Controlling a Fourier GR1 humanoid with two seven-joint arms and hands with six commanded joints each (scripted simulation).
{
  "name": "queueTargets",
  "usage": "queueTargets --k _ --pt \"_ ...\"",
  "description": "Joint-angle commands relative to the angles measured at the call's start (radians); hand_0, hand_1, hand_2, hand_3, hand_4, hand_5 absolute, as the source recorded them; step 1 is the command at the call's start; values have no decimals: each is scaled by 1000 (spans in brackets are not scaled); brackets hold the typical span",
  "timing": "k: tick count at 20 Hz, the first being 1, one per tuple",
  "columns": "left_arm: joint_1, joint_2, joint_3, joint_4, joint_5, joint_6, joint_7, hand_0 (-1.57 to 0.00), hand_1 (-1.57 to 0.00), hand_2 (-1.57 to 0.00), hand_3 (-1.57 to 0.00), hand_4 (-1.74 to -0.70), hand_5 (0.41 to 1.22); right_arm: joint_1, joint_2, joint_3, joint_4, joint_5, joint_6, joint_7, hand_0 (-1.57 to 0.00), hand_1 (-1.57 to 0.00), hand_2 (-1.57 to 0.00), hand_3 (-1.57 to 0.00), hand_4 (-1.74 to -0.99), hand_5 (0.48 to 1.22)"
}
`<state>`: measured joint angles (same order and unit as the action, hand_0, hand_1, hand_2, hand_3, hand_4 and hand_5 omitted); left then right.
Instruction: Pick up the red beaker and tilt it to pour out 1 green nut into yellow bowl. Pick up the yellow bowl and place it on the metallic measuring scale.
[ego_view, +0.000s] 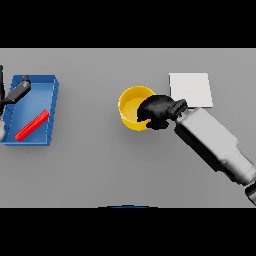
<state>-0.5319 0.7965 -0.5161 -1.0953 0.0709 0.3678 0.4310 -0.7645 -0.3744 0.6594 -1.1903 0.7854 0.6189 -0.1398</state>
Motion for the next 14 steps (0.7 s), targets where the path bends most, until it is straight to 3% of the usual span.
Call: queueTargets --k 1,2,6,8,10,14 --pt "1 1 0 -1 -1 -1 -6 1 1 1 1 -736 695 -2 -13 -11 -12 -4 6 3 -1561 -1560 -1413 -1252 -1737 1218" --pt "7 6 1 -7 3 -4 -5 1 1 1 1 -734 697 2 -22 -26 -43 -15 21 30 -1563 -1563 -1419 -1242 -1738 1219" --pt "1 4 5 -1 2 0 0 1 1 1 1 -736 697 2 -62 -63 -75 -14 0 42 -1568 -1568 -1436 -1266 -1740 1220" --pt "5 9 11 -10 10 -1 -3 1 1 1 1 -746 697 6 -69 -83 -82 -24 -9 39 -1569 -1569 -1439 -1376 -1740 1220" --pt "3 13 7 -11 4 -5 7 1 1 1 1 -741 702 14 -79 -103 -84 -25 -9 67 -1570 -1570 -1472 -1309 -1740 1220" --pt "-3 10 -2 -28 -8 5 32 1 1 1 1 -744 710 5 -138 -162 -41 -18 -66 55 -1570 -1570 -1516 -1227 -1741 1221"
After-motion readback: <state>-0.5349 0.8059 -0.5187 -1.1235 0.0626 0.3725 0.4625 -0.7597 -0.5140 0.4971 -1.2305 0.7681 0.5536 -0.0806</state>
